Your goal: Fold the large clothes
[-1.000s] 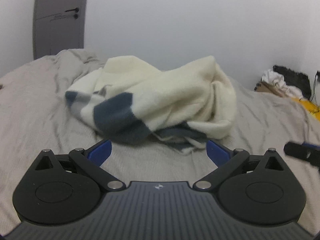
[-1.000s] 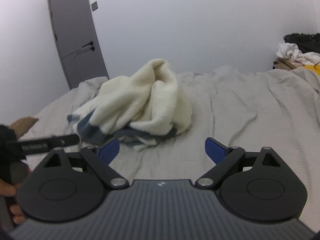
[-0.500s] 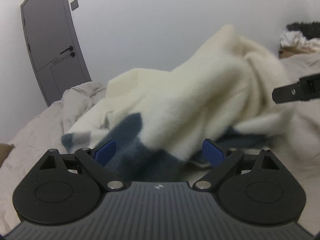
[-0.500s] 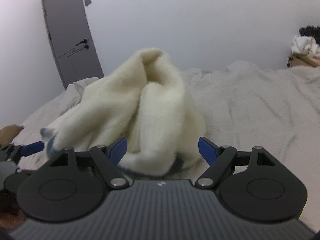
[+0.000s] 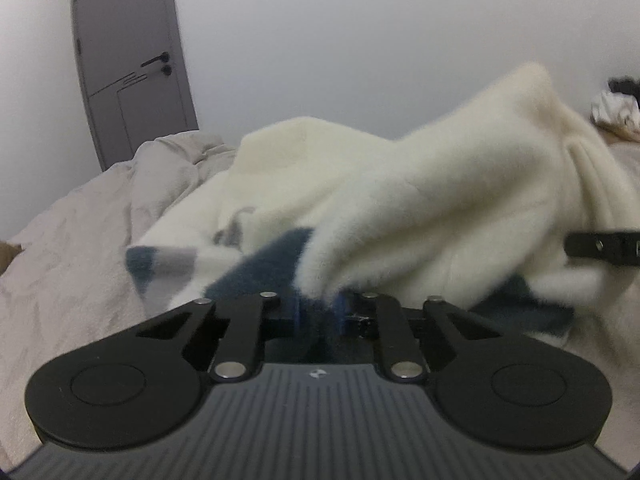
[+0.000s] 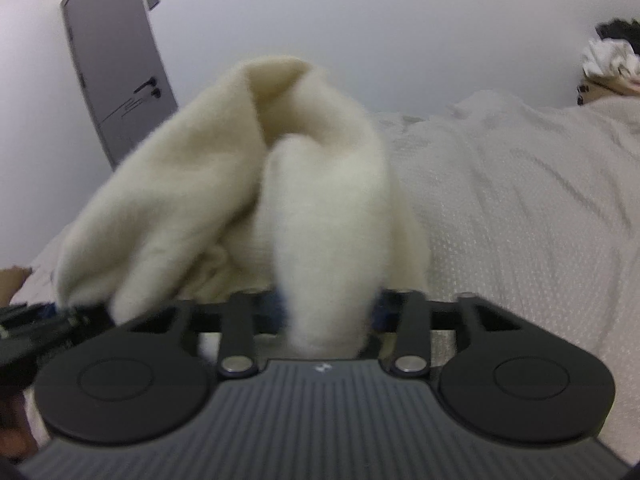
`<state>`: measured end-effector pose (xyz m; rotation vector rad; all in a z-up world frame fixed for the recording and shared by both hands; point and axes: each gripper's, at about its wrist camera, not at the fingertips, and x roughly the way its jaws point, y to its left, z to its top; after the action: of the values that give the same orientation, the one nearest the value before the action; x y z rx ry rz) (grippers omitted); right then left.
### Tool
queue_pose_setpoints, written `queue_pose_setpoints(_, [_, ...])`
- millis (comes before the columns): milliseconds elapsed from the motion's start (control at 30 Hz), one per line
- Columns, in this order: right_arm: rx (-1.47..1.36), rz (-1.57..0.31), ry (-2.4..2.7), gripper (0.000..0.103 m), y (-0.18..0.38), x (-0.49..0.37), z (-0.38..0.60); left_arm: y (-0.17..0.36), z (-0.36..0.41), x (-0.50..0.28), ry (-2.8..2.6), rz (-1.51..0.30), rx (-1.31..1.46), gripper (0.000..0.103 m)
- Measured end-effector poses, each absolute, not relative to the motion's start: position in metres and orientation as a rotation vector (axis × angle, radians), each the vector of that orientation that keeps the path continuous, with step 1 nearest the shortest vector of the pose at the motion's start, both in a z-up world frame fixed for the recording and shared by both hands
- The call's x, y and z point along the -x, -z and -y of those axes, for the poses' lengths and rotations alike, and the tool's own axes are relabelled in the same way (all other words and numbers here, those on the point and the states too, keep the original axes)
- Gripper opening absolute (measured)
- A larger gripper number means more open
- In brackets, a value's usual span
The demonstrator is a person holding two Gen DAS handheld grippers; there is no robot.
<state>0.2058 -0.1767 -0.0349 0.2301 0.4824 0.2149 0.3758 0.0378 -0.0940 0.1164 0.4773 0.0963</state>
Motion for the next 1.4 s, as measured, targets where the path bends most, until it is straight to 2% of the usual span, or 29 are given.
queue_pose_setpoints(33, [-0.218,-0.485,-0.214,0.018,0.030,-0.203,0.175,0.088,-0.045,-0.370,-0.097,-0.464,-0.093,0.016])
queue_pose_setpoints(100, [-0.200,-0.481,-0.209,0.017,0.021,-0.196,0.173,0.078,-0.055,-0.359,-0.114,-0.445,-0.066,0.015])
queue_pose_setpoints(433, [-0.122,-0.390,-0.165,0.014,-0.035,-0.127,0.200,0.026,-0.128,-0.275,-0.192,-0.403,0.220,0.013])
queue_pose_setpoints(700, [-0.167,-0.313,-0.132,0.014,-0.078,-0.050,0.246,-0.002,-0.138,-0.204,-0.159,-0.424,0.263,0.013])
queue_pose_setpoints(1000, [-0.168,-0.207,-0.091,0.014,-0.092,0.030,0.279,-0.014,-0.129,-0.126,-0.080,-0.455,0.360,0.013])
queue_pose_setpoints(1167, [-0.164,-0.289,-0.038,0.014,-0.083,0.027,0.291,0.002,-0.117,-0.136,-0.053,-0.533,0.346,0.013])
queue_pose_setpoints(1400, [-0.257,-0.538,0.007,0.015,-0.028,-0.026,0.312,0.046,-0.100,-0.186,-0.071,-0.671,0.291,0.014])
